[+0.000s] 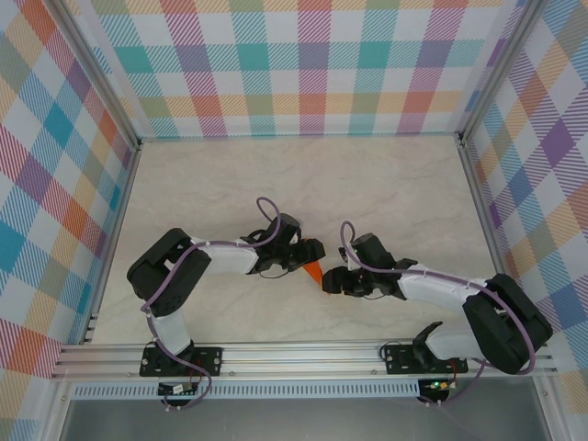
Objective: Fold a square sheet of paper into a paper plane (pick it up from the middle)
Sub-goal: Fold the wing for the fifth time at the center of the table.
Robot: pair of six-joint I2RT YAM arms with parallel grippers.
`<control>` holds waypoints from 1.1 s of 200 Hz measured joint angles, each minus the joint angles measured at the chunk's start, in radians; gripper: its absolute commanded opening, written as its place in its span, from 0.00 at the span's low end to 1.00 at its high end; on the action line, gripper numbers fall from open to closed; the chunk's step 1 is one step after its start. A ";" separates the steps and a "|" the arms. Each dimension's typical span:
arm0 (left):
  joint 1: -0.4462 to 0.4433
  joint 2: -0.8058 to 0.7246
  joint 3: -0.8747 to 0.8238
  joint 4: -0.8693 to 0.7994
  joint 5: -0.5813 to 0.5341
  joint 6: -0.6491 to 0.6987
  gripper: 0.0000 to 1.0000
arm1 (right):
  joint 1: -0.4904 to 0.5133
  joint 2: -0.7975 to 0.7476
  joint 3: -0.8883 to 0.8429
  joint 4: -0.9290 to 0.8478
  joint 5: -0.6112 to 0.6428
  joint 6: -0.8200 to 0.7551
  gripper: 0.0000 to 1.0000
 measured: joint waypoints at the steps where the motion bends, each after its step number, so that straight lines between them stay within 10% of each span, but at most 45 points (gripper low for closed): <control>1: 0.000 0.000 0.000 0.000 0.000 0.000 0.62 | 0.001 0.001 0.002 -0.001 0.000 -0.003 0.55; 220: 0.000 0.014 0.024 -0.021 0.004 0.003 0.61 | 0.029 0.166 0.089 -0.014 0.101 -0.113 0.19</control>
